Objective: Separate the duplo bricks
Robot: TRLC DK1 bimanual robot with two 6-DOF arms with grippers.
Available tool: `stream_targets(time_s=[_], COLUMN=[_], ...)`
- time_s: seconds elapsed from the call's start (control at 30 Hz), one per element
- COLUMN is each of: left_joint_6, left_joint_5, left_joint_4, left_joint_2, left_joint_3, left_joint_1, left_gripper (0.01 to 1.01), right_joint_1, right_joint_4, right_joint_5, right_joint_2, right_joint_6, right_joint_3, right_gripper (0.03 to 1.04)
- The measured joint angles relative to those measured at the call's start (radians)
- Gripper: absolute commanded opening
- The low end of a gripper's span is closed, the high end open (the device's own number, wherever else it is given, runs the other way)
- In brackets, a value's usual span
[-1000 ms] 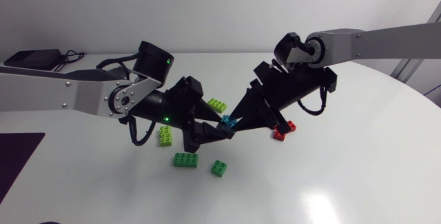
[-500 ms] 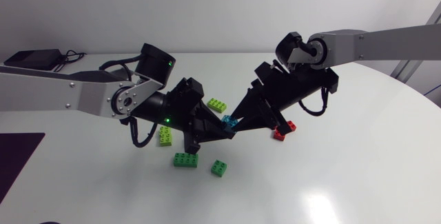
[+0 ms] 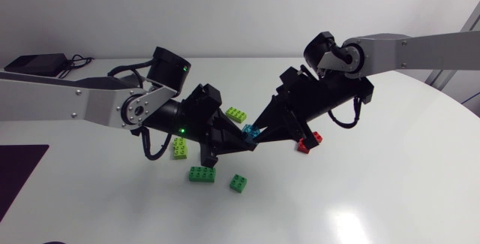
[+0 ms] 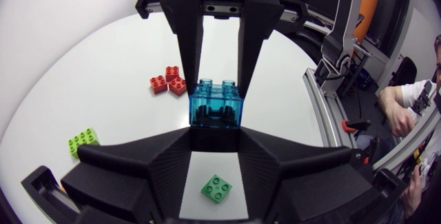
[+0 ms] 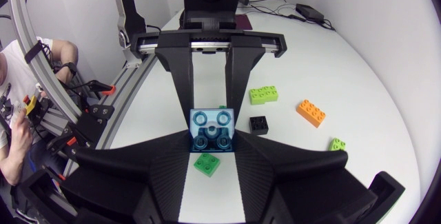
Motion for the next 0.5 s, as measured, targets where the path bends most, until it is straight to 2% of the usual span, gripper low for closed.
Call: stream_targets(time_s=[0.5], left_joint_6=[0.01], left_joint_5=[-0.002], left_joint_4=[-0.001], left_joint_2=[0.0], left_joint_3=[-0.001], left_joint_1=[-0.006], left_gripper=[0.349], right_joint_1=[0.001], right_joint_4=[-0.034], right_joint_5=[-0.008], right_joint_2=[0.02], right_joint_6=[-0.001], right_joint_3=[0.023], right_gripper=[0.27])
